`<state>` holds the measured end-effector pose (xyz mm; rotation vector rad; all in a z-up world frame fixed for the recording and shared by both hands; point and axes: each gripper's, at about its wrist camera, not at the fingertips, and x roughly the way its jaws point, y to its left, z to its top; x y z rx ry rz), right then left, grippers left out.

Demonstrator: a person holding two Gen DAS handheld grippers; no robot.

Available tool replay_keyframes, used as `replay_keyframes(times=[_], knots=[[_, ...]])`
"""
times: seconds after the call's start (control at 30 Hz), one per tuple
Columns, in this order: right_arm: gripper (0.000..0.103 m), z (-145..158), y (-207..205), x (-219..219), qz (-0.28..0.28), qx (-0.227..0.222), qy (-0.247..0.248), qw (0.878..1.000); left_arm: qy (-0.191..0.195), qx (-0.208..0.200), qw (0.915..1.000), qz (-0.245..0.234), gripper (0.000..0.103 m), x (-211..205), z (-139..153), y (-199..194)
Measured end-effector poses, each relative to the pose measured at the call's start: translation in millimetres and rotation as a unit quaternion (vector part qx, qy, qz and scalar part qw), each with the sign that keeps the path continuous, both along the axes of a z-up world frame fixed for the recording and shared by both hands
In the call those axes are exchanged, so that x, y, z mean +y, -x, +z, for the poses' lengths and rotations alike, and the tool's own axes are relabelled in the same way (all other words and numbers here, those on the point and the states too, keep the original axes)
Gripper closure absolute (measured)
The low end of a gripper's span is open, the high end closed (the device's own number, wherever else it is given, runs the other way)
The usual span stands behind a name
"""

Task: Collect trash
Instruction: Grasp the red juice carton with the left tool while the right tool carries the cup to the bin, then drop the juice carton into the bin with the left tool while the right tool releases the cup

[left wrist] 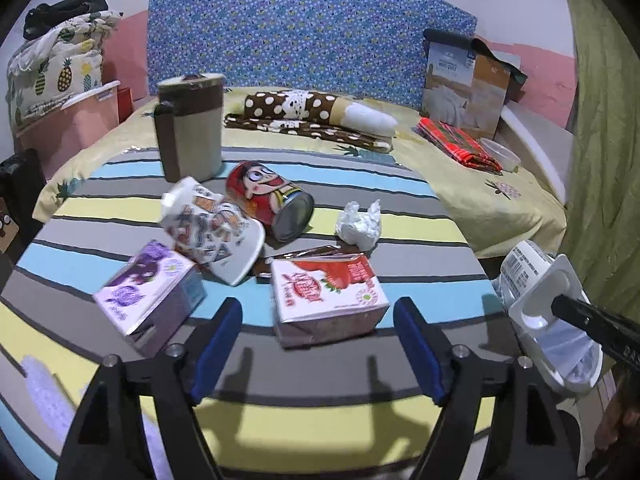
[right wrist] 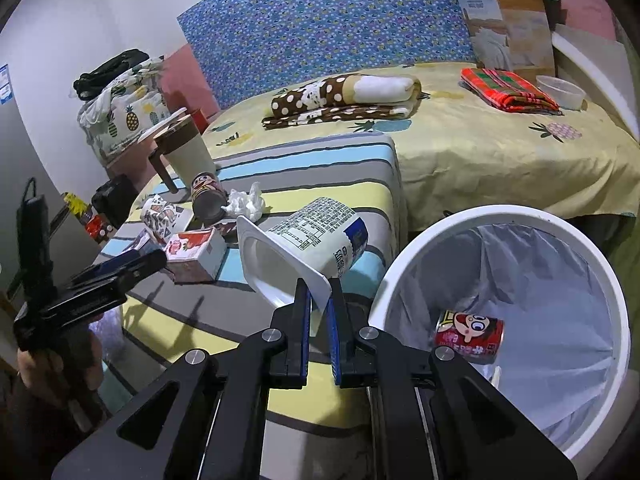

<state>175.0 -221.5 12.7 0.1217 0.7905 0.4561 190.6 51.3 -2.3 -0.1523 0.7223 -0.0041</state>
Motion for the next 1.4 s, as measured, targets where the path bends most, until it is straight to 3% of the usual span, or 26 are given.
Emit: replay_keyframes(times=[0.17, 0.33, 0.43, 0.47, 0.6, 1.0, 1.4], knots=[[0.093, -4, -3, -2, 0.0, 0.005, -0.001, 1.0, -0.018, 0.013, 0.9997, -0.005, 0.016, -22, -12, -13], [0.093, -4, -3, -8, -0.002, 0.007, -0.004, 1.0, -0.033, 0.038, 0.9985, 0.024, 0.016, -24, -24, -26], [0.093, -5, -3, -10, -0.003, 0.007, -0.006, 1.0, -0.014, 0.056, 0.9977, 0.035, 0.018, -18, -29, -32], [0.093, -5, -2, -10, -0.004, 0.008, -0.007, 1.0, -0.009, 0.058, 0.9977, 0.034, 0.023, -16, -31, -31], [0.093, -3, 0, -12, -0.004, 0.006, -0.008, 1.0, -0.002, 0.046, 0.9986, 0.028, 0.024, -16, -26, -21], [0.093, 13, 21, -30, -0.02, -0.013, -0.01, 1.0, 0.012, 0.011, 0.9993, -0.032, 0.024, -53, 9, 18], [0.093, 17, 43, -67, -0.063, -0.02, -0.008, 0.998, 0.017, -0.007, 0.9936, -0.112, 0.024, -115, 28, 38]])
